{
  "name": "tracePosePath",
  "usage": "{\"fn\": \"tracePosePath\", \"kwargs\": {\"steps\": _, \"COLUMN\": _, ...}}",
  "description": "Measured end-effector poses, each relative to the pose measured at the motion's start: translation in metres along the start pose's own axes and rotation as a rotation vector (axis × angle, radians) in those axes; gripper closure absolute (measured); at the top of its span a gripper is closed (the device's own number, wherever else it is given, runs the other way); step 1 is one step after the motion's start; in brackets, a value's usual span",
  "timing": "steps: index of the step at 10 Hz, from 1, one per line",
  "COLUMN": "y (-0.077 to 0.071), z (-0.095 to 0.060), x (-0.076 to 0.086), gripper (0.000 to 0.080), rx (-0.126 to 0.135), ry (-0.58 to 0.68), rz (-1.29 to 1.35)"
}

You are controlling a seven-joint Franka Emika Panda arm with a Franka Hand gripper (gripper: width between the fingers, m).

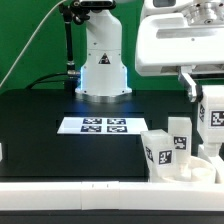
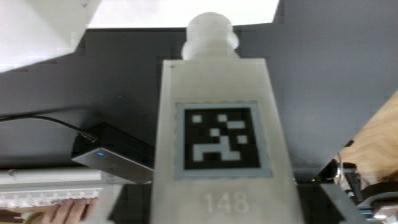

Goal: Assemble stool

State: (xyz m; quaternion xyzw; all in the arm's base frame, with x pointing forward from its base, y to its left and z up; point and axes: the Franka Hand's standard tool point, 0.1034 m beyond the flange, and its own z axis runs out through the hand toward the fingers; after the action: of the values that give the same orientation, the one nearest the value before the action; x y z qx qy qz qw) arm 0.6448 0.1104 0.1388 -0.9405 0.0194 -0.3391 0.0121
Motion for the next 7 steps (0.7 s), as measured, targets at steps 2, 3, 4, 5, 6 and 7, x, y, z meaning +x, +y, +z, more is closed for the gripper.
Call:
{"fn": "tracePosePath", "kwargs": {"steps": 2, "y": 0.004, "z": 0.005, "x": -0.009, "gripper": 0.0461, "rx": -0.009, "ry": -0.008, "rz": -0.01}}
{"fn": "tracePosePath", "kwargs": {"steps": 3, "y": 0.004, "z": 0.006, "x": -0.011, "gripper": 0.0461, "rx": -0.01, "ry": -0.005, "rz": -0.012}}
{"fn": "tracePosePath", "kwargs": {"steps": 4, "y": 0.006, "z": 0.008, "x": -0.014, "gripper": 0.0461, "rx": -0.013, "ry": -0.008, "rz": -0.025}}
{"fn": "tracePosePath", "kwargs": {"steps": 5, "y": 0.013, "z": 0.009, "x": -0.013, "gripper": 0.0461, "rx": -0.019, "ry": -0.009, "rz": -0.032}}
{"fn": "tracePosePath", "kwargs": {"steps": 6, "y": 0.013, "z": 0.009, "x": -0.013, "gripper": 0.0461, "rx": -0.019, "ry": -0.01, "rz": -0.029}}
{"fn": "tracePosePath", "kwargs": {"steps": 7, "y": 0.012, "z": 0.009, "x": -0.014, "gripper": 0.0461, "rx": -0.019, "ry": -0.01, "rz": -0.033}}
